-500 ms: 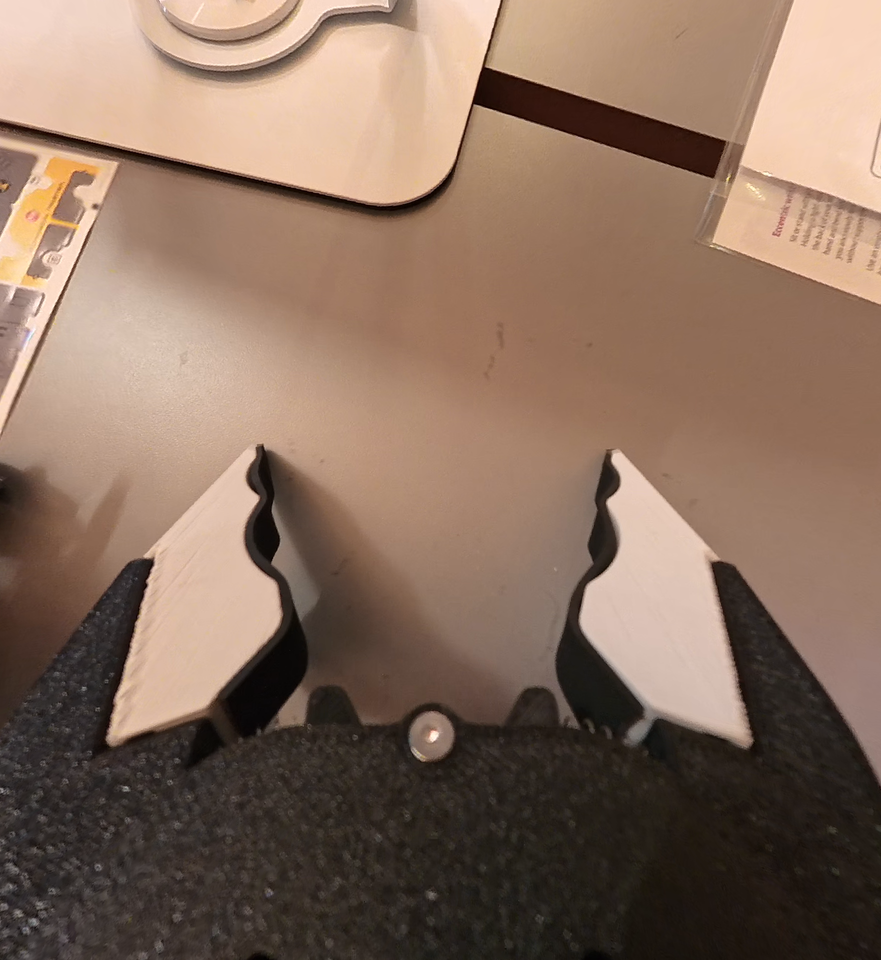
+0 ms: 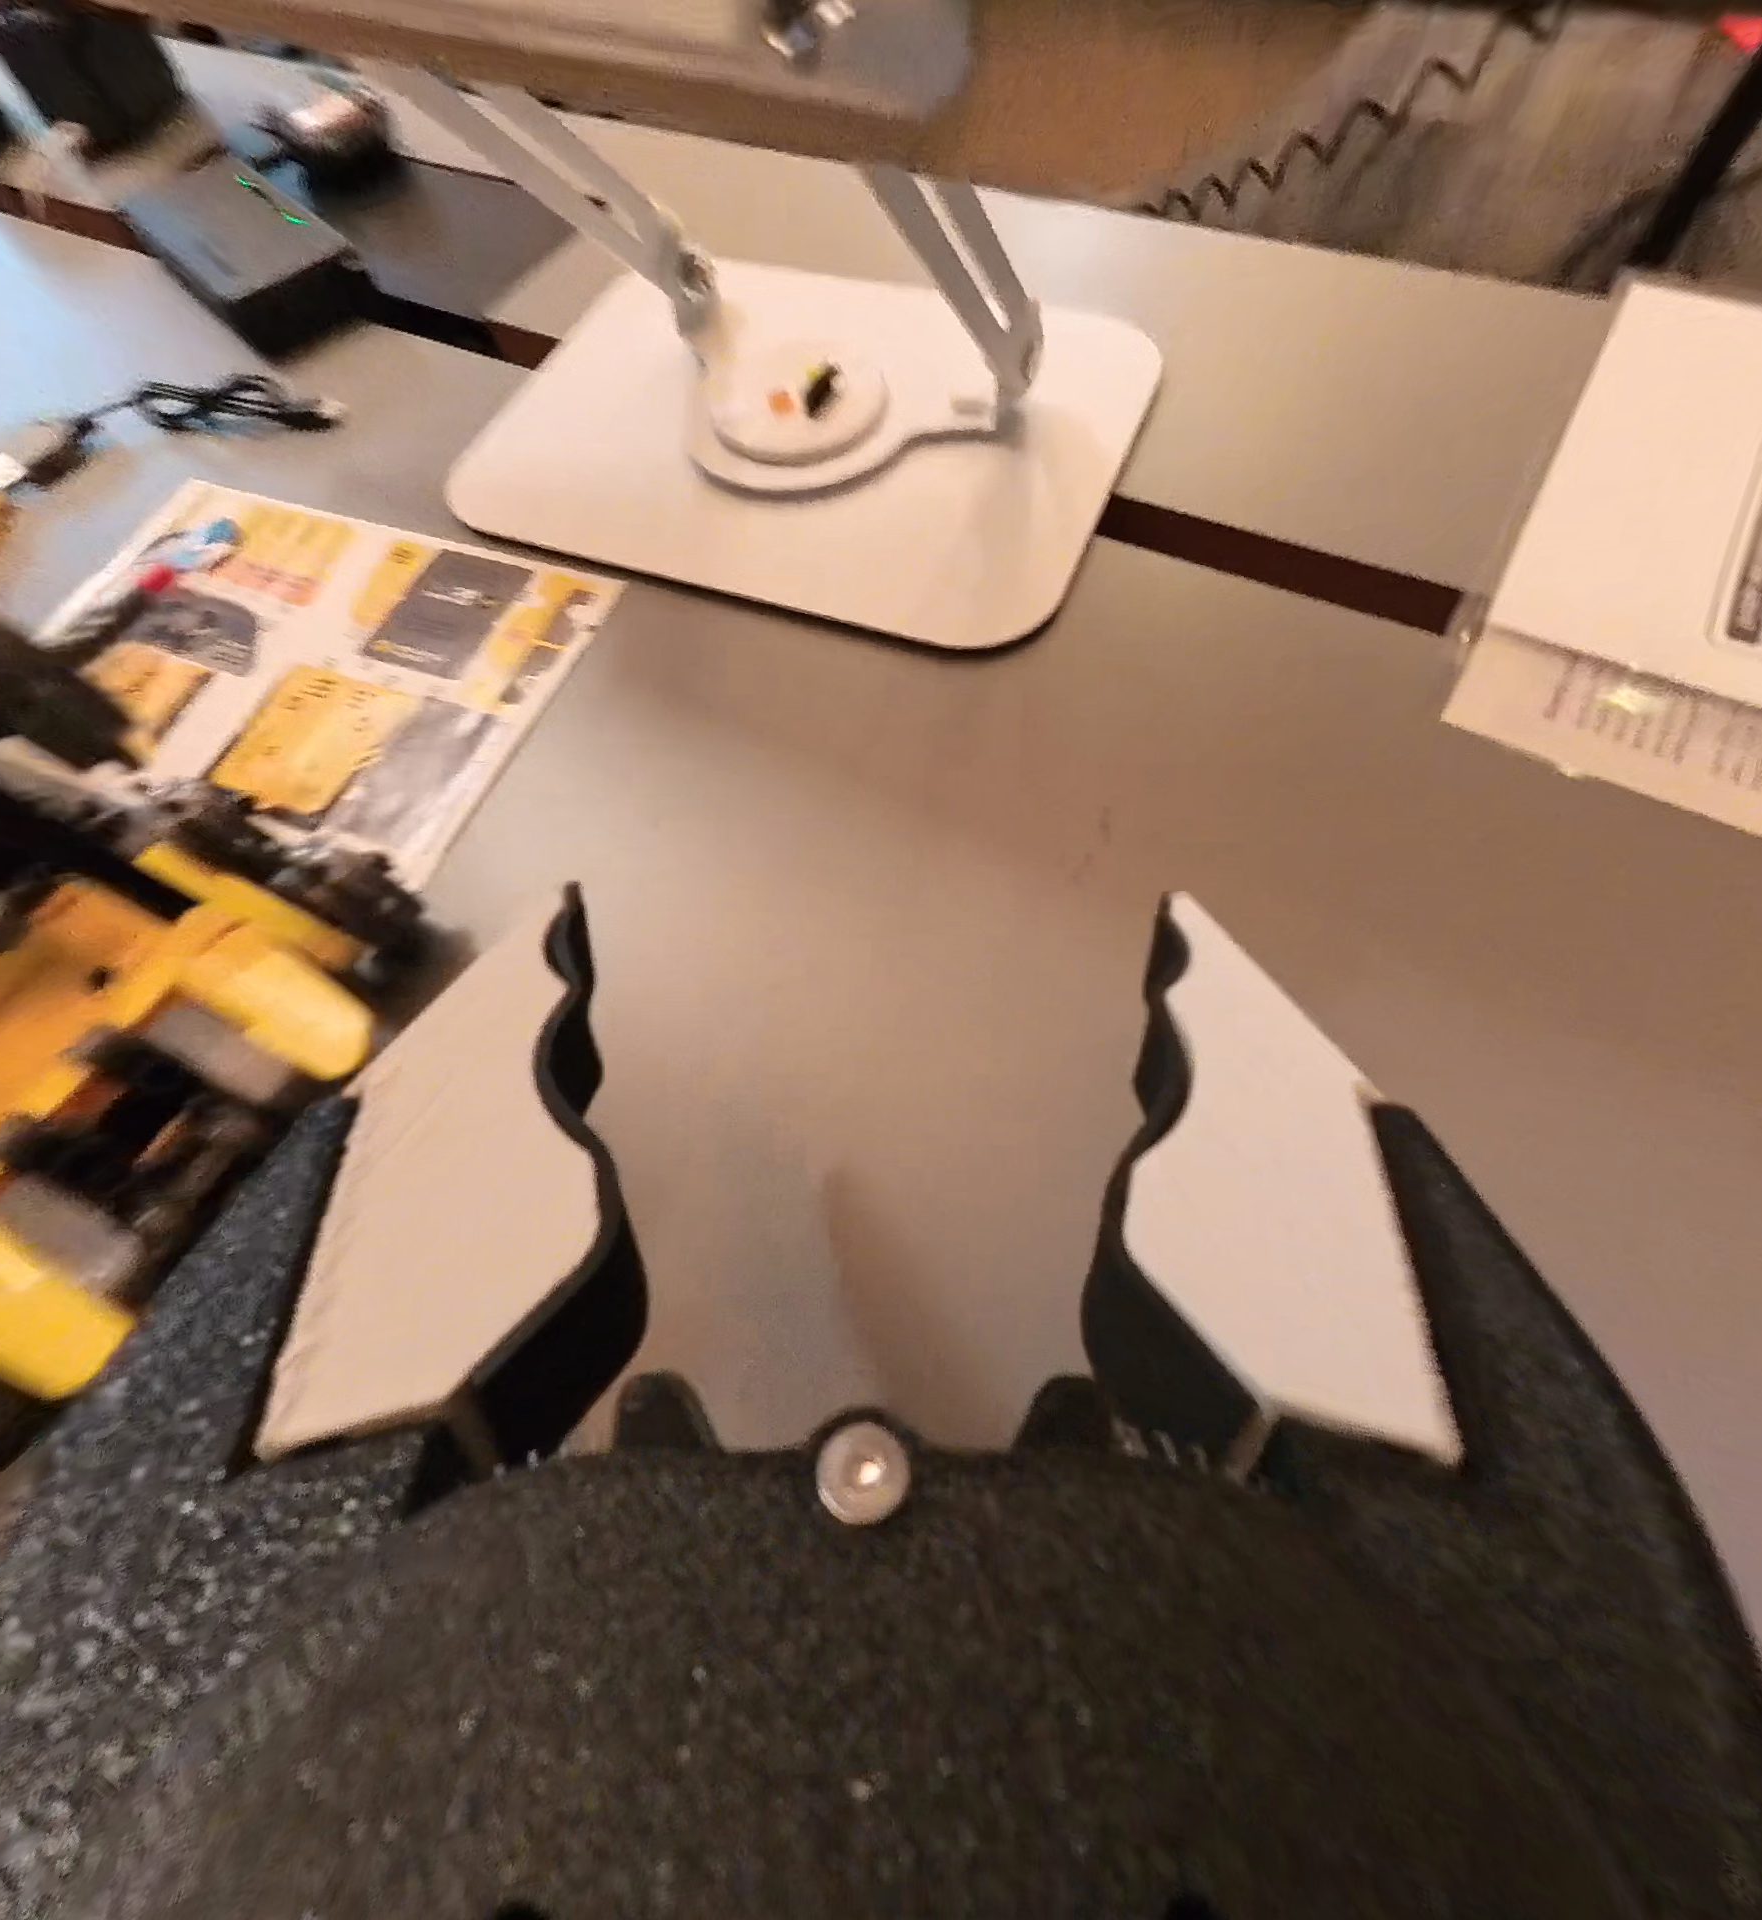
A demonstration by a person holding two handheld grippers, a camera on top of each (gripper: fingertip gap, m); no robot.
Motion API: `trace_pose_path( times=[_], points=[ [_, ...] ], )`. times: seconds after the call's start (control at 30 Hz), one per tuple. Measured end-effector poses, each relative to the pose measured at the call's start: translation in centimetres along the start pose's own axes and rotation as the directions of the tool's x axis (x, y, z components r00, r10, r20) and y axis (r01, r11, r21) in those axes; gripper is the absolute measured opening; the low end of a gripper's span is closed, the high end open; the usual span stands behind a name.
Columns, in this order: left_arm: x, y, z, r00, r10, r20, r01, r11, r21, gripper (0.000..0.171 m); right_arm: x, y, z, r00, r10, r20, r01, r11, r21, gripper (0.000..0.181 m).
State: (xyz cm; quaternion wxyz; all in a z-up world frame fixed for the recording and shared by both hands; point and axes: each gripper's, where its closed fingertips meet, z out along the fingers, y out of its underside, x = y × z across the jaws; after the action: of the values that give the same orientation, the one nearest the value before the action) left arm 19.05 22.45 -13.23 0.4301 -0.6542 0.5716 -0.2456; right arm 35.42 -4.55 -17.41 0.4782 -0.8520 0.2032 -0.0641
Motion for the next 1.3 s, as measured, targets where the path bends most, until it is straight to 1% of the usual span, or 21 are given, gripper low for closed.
trace_pose_path(
  times=[0.03, 0.13, 0.23, 0.27, 0.3, 0.37, 0.4, 0.47, 0.5, 0.57, 0.6, 0.63, 0.67, 0.73, 0.77, 0.83, 0.93, 1.03, 1.1, 1.17, 1.3],
  points=[
    [0.0, -0.1, -0.8, 1.000, -0.006, -0.002, 0.006, 1.000, 0.000, 0.126, -0.7, -0.2, -0.7, 0.999, -0.018, 0.029, 0.018, 1.000, 0.015, 0.099],
    [0.5, 0.8, -4.2, 0.998, -0.057, -0.004, 0.057, 0.997, -0.047, 0.124, -2.4, -1.7, -3.3, 0.996, -0.065, 0.067, 0.059, 0.995, 0.084, 0.098],
    [1.3, 2.5, -9.4, 0.999, -0.014, 0.040, 0.016, 0.999, -0.047, 0.117, -4.6, -3.0, -6.7, 0.988, -0.132, 0.079, 0.116, 0.976, 0.186, 0.090],
    [2.0, 3.4, -11.3, 0.999, 0.005, 0.040, -0.003, 0.999, -0.050, 0.111, -5.6, -2.8, -7.7, 0.983, -0.160, 0.089, 0.138, 0.966, 0.216, 0.085],
    [3.1, 4.5, -13.0, 1.000, 0.023, 0.022, -0.022, 0.998, -0.058, 0.104, -6.4, -2.4, -8.6, 0.980, -0.178, 0.091, 0.151, 0.958, 0.244, 0.088],
    [6.5, 7.0, -16.1, 0.996, 0.028, -0.079, -0.033, 0.997, -0.067, 0.098, -8.9, -0.8, -10.3, 0.965, -0.224, 0.139, 0.172, 0.935, 0.311, 0.074],
    [8.6, 8.2, -17.5, 0.987, 0.018, -0.158, -0.030, 0.997, -0.072, 0.089, -10.1, 0.3, -11.1, 0.958, -0.233, 0.165, 0.168, 0.927, 0.335, 0.068],
    [13.5, 10.5, -20.2, 0.931, 0.002, -0.365, -0.027, 0.998, -0.063, 0.055, -12.5, 2.6, -12.5, 0.938, -0.245, 0.244, 0.150, 0.924, 0.352, 0.060],
    [15.3, 11.4, -21.4, 0.904, -0.004, -0.427, -0.022, 0.998, -0.057, 0.038, -13.8, 3.7, -13.3, 0.921, -0.260, 0.290, 0.150, 0.923, 0.353, 0.056],
    [17.6, 12.3, -23.2, 0.887, 0.056, -0.459, -0.056, 0.998, 0.014, 0.000, -17.0, 6.0, -15.4, 0.853, -0.349, 0.388, 0.201, 0.906, 0.373, 0.031],
    [18.2, 12.5, -23.7, 0.895, 0.105, -0.433, -0.090, 0.994, 0.054, 0.000, -18.8, 7.1, -16.8, 0.800, -0.425, 0.424, 0.249, 0.877, 0.410, 0.009],
    [18.4, 12.7, -23.8, 0.915, 0.143, -0.377, -0.122, 0.989, 0.077, 0.000, -20.2, 8.1, -17.9, 0.756, -0.492, 0.432, 0.295, 0.845, 0.446, 0.000],
    [18.6, 12.7, -23.6, 0.927, 0.189, -0.323, -0.164, 0.981, 0.103, 0.000, -20.9, 8.8, -18.3, 0.744, -0.524, 0.414, 0.328, 0.827, 0.457, 0.000],
    [19.9, 12.5, -23.1, 0.917, 0.279, -0.285, -0.245, 0.958, 0.151, 0.000, -21.7, 10.8, -18.2, 0.732, -0.535, 0.422, 0.379, 0.834, 0.401, 0.000],
    [20.7, 12.4, -22.7, 0.905, 0.305, -0.296, -0.269, 0.950, 0.156, 0.000, -22.1, 11.8, -18.1, 0.715, -0.533, 0.453, 0.401, 0.843, 0.359, 0.000],
    [22.3, 12.4, -21.8, 0.884, 0.294, -0.364, -0.259, 0.955, 0.142, 0.000, -22.4, 12.7, -17.8, 0.712, -0.512, 0.481, 0.417, 0.859, 0.296, 0.016],
    [24.4, 12.2, -21.0, 0.828, 0.199, -0.524, -0.174, 0.980, 0.098, 0.033, -22.0, 14.3, -16.9, 0.709, -0.465, 0.530, 0.445, 0.878, 0.176, 0.033],
    [24.6, 12.5, -20.1, 0.812, 0.181, -0.555, -0.179, 0.982, 0.059, 0.040, -20.4, 16.1, -16.0, 0.734, -0.433, 0.523, 0.484, 0.874, 0.046, 0.045],
    [24.7, 13.1, -19.4, 0.808, 0.202, -0.553, -0.219, 0.975, 0.037, 0.042, -19.9, 16.4, -15.8, 0.745, -0.424, 0.515, 0.485, 0.874, 0.017, 0.045],
    [25.2, 13.6, -18.8, 0.797, 0.215, -0.565, -0.251, 0.968, 0.013, 0.043, -19.8, 16.6, -15.6, 0.747, -0.414, 0.520, 0.487, 0.873, -0.004, 0.039],
    [25.8, 13.5, -17.7, 0.787, 0.244, -0.566, -0.297, 0.955, 0.000, 0.048, -19.6, 16.9, -15.3, 0.746, -0.428, 0.511, 0.508, 0.861, -0.020, 0.035]
  ],
)
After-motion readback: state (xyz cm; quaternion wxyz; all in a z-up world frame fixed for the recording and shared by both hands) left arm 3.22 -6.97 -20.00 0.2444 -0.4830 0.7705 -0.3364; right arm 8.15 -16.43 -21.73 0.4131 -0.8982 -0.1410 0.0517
